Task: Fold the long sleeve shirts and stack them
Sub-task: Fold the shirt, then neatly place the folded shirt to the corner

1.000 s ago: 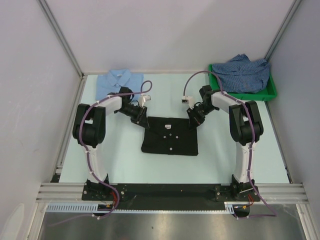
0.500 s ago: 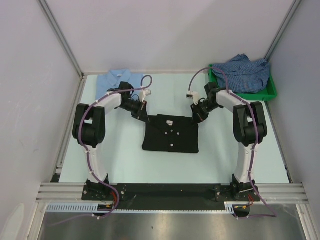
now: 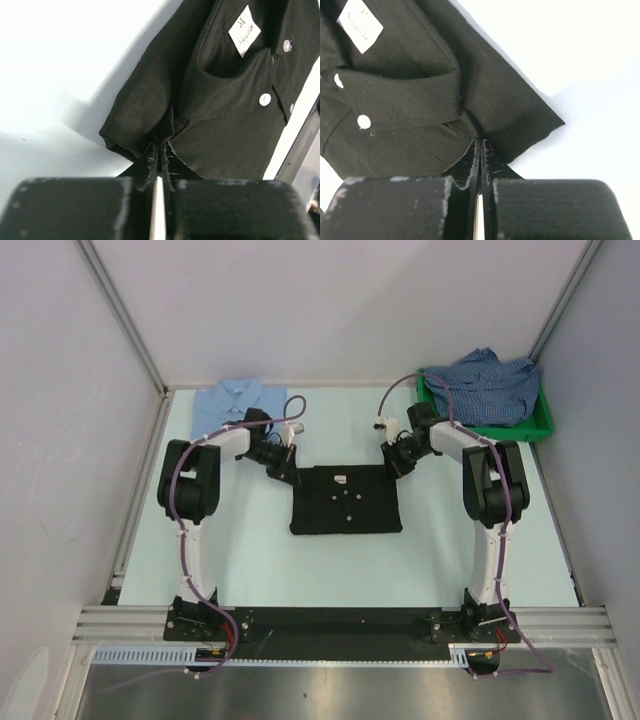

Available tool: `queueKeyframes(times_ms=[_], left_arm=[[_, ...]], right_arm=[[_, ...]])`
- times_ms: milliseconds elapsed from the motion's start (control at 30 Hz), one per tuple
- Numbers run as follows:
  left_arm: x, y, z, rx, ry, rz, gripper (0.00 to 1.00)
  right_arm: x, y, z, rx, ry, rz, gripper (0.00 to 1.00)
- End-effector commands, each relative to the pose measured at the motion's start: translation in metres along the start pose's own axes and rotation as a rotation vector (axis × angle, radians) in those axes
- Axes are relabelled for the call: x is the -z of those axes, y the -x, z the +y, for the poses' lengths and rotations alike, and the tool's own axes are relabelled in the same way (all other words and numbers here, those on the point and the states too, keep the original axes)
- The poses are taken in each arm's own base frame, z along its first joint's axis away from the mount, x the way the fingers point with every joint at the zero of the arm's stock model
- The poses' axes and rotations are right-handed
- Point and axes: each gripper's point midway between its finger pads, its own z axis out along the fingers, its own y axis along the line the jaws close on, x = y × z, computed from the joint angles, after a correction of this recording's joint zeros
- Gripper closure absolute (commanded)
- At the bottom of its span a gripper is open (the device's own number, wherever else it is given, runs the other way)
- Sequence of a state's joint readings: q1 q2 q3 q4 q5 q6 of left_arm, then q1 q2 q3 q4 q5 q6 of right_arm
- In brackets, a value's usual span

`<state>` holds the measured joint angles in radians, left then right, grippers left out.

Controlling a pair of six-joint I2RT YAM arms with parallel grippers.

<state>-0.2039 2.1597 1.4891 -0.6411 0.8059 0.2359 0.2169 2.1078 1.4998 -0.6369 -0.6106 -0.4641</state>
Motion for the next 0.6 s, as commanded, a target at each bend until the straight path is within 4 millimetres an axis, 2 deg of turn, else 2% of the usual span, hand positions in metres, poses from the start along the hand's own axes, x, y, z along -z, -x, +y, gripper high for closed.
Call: queueKeyframes(times_ms=[0, 33, 67, 100, 133, 167, 200, 267, 300, 333, 367, 400, 433, 467, 500, 533, 567], left_arm=[[0.022, 0.024, 0.006, -0.023, 0.044, -0.091, 0.81], [0.035, 0.029, 0.006, -0.032, 0.048, -0.132, 0.63], [0.055, 0.041, -0.008, -0.073, 0.055, -0.189, 0.57], [0.065, 0.035, -0.014, -0.075, 0.051, -0.211, 0.52], [0.082, 0.042, -0.016, -0.077, 0.060, -0.275, 0.42], [0.109, 0.052, -0.033, -0.121, 0.081, -0.344, 0.35], [0.113, 0.041, -0.034, -0.098, 0.087, -0.355, 0.33], [0.136, 0.038, -0.039, -0.081, 0.128, -0.419, 0.26], [0.141, 0.027, -0.047, -0.075, 0.141, -0.434, 0.24], [0.146, 0.023, -0.051, -0.056, 0.145, -0.451, 0.22], [0.145, 0.016, -0.055, -0.037, 0.142, -0.456, 0.21], [0.139, -0.001, -0.060, 0.045, 0.127, -0.453, 0.19], [0.144, -0.004, -0.053, 0.086, 0.133, -0.486, 0.18], [0.140, -0.011, -0.054, 0.129, 0.112, -0.492, 0.18], [0.132, -0.023, -0.051, 0.218, 0.092, -0.500, 0.17], [0.130, -0.029, -0.046, 0.263, 0.090, -0.507, 0.17], [0.122, -0.042, -0.040, 0.320, 0.100, -0.496, 0.17]], right_arm=[[0.019, 0.039, -0.033, 0.047, -0.177, -0.084, 0.87], [0.027, 0.043, -0.030, 0.054, -0.179, -0.095, 0.81], [0.044, 0.054, -0.020, 0.080, -0.184, -0.128, 0.75], [0.055, 0.058, -0.011, 0.095, -0.171, -0.144, 0.61], [0.065, 0.063, -0.003, 0.112, -0.171, -0.166, 0.54], [0.075, 0.069, 0.004, 0.130, -0.167, -0.189, 0.50], [0.095, 0.081, 0.020, 0.166, -0.164, -0.238, 0.46], [0.101, 0.085, 0.044, 0.203, -0.135, -0.256, 0.43], [0.109, 0.088, 0.062, 0.233, -0.120, -0.274, 0.43], [0.096, 0.085, 0.089, 0.294, -0.076, -0.252, 0.43], [0.090, 0.081, 0.102, 0.325, -0.066, -0.241, 0.44], [0.088, 0.080, 0.120, 0.372, -0.055, -0.244, 0.45], [0.071, 0.063, 0.134, 0.407, -0.029, -0.200, 0.46], [0.054, 0.064, 0.161, 0.493, -0.009, -0.197, 0.48], [0.044, 0.060, 0.179, 0.546, 0.014, -0.192, 0.50], [0.028, 0.047, 0.190, 0.578, 0.036, -0.167, 0.51], [0.012, 0.049, 0.223, 0.664, 0.071, -0.181, 0.53]])
